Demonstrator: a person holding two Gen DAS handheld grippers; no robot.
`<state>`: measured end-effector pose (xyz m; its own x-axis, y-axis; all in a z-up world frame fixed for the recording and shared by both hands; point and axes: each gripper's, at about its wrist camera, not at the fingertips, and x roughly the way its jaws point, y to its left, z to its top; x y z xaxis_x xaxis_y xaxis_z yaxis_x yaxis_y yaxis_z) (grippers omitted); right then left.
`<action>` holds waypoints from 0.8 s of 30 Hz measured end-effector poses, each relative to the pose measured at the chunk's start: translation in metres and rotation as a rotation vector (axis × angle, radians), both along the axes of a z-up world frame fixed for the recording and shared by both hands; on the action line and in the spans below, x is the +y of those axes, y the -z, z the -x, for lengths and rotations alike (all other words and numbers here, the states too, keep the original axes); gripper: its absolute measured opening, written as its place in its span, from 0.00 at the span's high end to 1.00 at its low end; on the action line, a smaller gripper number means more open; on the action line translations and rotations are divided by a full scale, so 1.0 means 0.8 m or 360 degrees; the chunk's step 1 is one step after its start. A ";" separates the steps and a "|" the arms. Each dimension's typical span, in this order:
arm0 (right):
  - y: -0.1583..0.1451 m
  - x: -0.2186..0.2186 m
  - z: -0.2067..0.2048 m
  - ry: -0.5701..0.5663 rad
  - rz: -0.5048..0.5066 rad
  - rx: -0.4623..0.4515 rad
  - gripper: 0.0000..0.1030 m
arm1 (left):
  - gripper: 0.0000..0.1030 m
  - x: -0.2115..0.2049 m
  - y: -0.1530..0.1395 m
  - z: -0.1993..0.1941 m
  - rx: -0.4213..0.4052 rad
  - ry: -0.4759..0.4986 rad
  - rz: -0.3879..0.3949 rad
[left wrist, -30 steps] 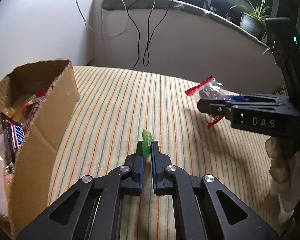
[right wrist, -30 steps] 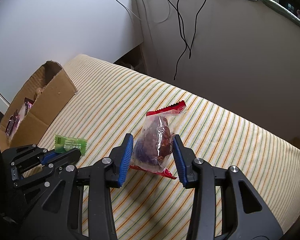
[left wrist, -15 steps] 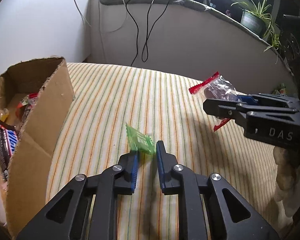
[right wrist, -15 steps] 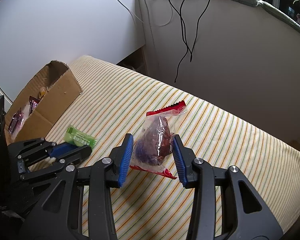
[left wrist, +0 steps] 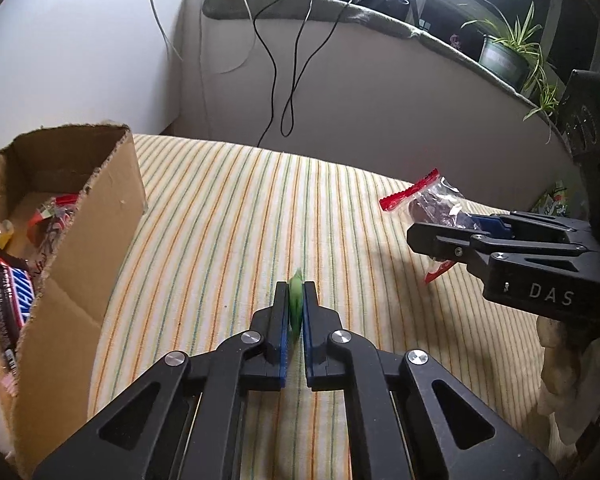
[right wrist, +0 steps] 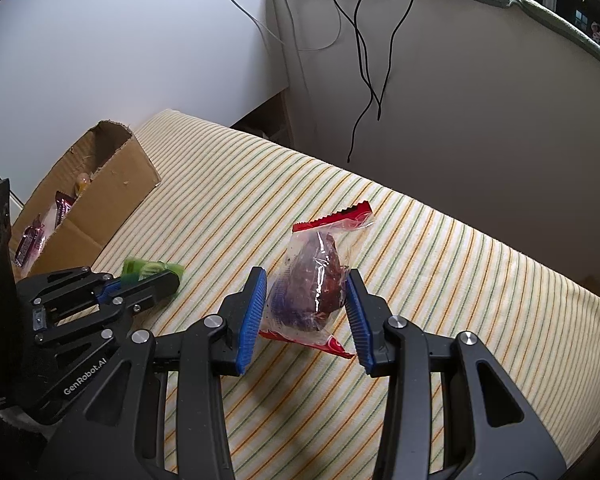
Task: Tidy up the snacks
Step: 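Lift both held snacks off the bed, then carry both snacks over the box and open both grippers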
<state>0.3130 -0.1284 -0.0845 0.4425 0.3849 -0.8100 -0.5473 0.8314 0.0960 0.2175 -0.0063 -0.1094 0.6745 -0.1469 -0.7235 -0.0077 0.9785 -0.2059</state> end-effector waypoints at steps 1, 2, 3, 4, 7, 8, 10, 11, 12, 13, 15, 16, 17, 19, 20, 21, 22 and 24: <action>-0.001 -0.001 0.000 0.0000 -0.0002 -0.0002 0.60 | 0.96 -0.001 -0.003 0.003 -0.0010 0.0005 0.0001; -0.002 -0.002 0.001 0.0002 -0.0007 -0.0004 0.60 | 0.96 -0.002 -0.005 0.005 -0.0021 0.0012 -0.0011; -0.004 -0.003 0.003 0.0003 -0.0009 -0.0008 0.60 | 0.96 -0.004 -0.007 0.008 -0.0033 0.0019 -0.0024; -0.005 -0.003 0.004 0.0004 -0.0008 -0.0012 0.60 | 0.96 -0.004 -0.007 0.008 -0.0038 0.0025 -0.0035; -0.009 -0.003 0.008 0.0005 0.0007 -0.0031 0.60 | 0.96 0.000 -0.006 0.009 -0.0033 0.0012 -0.0015; -0.012 -0.004 0.010 0.0006 0.0004 -0.0038 0.60 | 0.96 0.001 -0.008 0.011 -0.0039 0.0003 -0.0010; -0.015 -0.006 0.013 0.0006 -0.0001 -0.0044 0.60 | 0.96 0.001 -0.014 0.016 -0.0057 0.0004 0.0006; -0.017 -0.006 0.016 0.0002 -0.0002 -0.0049 0.60 | 0.96 0.001 -0.018 0.019 -0.0069 0.0006 -0.0003; -0.020 -0.007 0.018 -0.0001 -0.0003 -0.0055 0.60 | 0.96 0.002 -0.021 0.022 -0.0077 0.0010 -0.0001; -0.022 -0.007 0.019 -0.0004 -0.0007 -0.0058 0.60 | 0.96 0.003 -0.025 0.024 -0.0085 0.0012 0.0005; -0.029 -0.007 0.023 -0.0008 -0.0021 -0.0069 0.60 | 0.96 0.007 -0.034 0.031 -0.0110 0.0005 0.0012; -0.031 -0.006 0.025 -0.0010 -0.0027 -0.0073 0.60 | 0.96 0.010 -0.039 0.036 -0.0120 0.0002 0.0016; -0.033 -0.006 0.027 -0.0012 -0.0033 -0.0075 0.60 | 0.96 0.015 -0.042 0.042 -0.0131 -0.0004 0.0021; -0.039 -0.004 0.032 -0.0022 -0.0042 -0.0084 0.60 | 0.96 0.021 -0.052 0.051 -0.0155 -0.0014 0.0025; -0.043 -0.001 0.036 -0.0030 -0.0046 -0.0089 0.60 | 0.96 0.024 -0.058 0.057 -0.0171 -0.0020 0.0023; -0.046 0.001 0.038 -0.0037 -0.0052 -0.0091 0.60 | 0.96 0.026 -0.063 0.061 -0.0185 -0.0025 0.0020; -0.049 0.004 0.040 -0.0044 -0.0056 -0.0093 0.60 | 0.96 0.029 -0.067 0.066 -0.0199 -0.0029 0.0018; -0.057 0.013 0.048 -0.0065 -0.0060 -0.0109 0.60 | 0.96 0.037 -0.075 0.074 -0.0219 -0.0039 0.0017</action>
